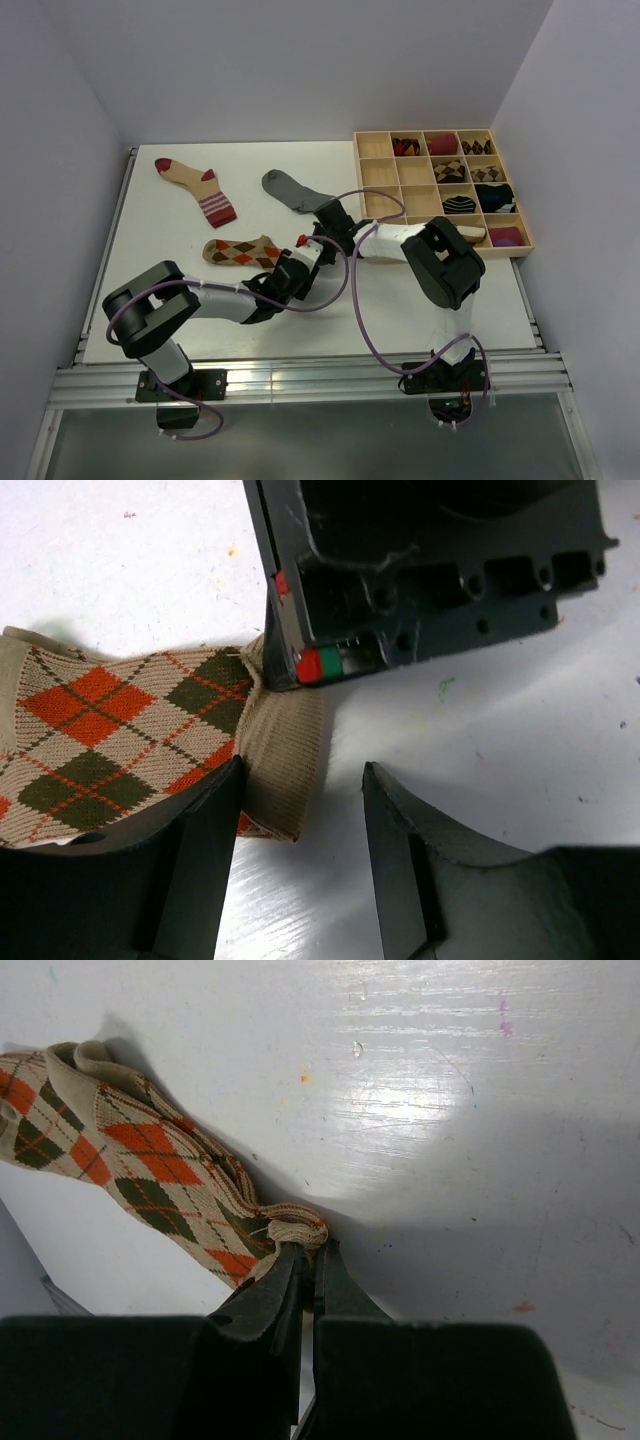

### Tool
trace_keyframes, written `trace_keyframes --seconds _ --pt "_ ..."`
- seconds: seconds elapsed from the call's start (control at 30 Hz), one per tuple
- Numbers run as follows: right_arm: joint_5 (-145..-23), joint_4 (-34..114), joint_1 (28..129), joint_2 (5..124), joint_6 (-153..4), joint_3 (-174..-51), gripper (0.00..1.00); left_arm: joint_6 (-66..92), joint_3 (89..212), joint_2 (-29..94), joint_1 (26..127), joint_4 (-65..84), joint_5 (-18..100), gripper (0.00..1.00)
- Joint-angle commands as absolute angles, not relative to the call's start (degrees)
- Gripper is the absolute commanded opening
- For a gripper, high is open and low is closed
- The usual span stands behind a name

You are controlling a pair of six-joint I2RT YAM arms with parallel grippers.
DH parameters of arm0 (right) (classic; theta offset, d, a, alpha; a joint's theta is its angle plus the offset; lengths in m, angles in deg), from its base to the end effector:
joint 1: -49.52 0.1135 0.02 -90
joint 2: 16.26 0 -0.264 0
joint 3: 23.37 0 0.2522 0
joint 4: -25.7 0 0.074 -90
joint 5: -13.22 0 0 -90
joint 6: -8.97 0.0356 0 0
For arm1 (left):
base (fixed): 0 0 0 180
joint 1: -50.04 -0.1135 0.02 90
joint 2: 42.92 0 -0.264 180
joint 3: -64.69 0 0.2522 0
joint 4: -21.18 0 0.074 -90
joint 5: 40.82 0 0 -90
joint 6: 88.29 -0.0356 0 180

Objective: Roll the socks
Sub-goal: Roll the sock at the center of the board.

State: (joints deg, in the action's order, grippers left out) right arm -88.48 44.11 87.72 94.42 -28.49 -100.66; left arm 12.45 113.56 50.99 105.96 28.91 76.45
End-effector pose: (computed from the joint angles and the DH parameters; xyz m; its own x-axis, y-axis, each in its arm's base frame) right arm 0.3029 0.2475 0.1361 -0.9345 0.2537 -0.2496 0.0620 0.8066 0.5878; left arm 0.1817 -0.2395 0.1344 -0.4328 0.3442 -0.8332 0.4594 0.8795 0.1246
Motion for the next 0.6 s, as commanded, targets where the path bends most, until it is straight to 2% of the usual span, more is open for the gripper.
trace_keyframes --seconds 0.0,0.17,0.37,0.5,0.53,0.57 --pt "-87.7 49.1 87.8 96.9 -30.5 -100.6 0.0 15.2 115.9 52.6 106.3 25.6 77.3 0.56" --pt "-88.7 48.3 87.5 96.5 -30.5 -100.1 0.0 17.4 116.2 53.1 106.3 22.6 78.1 0.51" --pt "-90.0 46.0 87.4 94.8 -30.1 -99.1 0.0 18.8 115.5 53.1 106.3 22.1 77.7 0.29" --pt "-90.5 43.4 87.1 92.8 -29.7 -97.9 0.08 19.4 115.5 53.1 106.2 22.1 76.5 0.05" --pt "-90.7 41.2 86.9 92.3 -29.7 -96.7 0.11 19.5 115.5 53.0 106.2 22.2 76.3 0.01" --pt "-91.0 40.3 86.7 90.9 -29.4 -96.2 0.14 19.6 115.4 52.9 106.1 22.1 75.6 0.01"
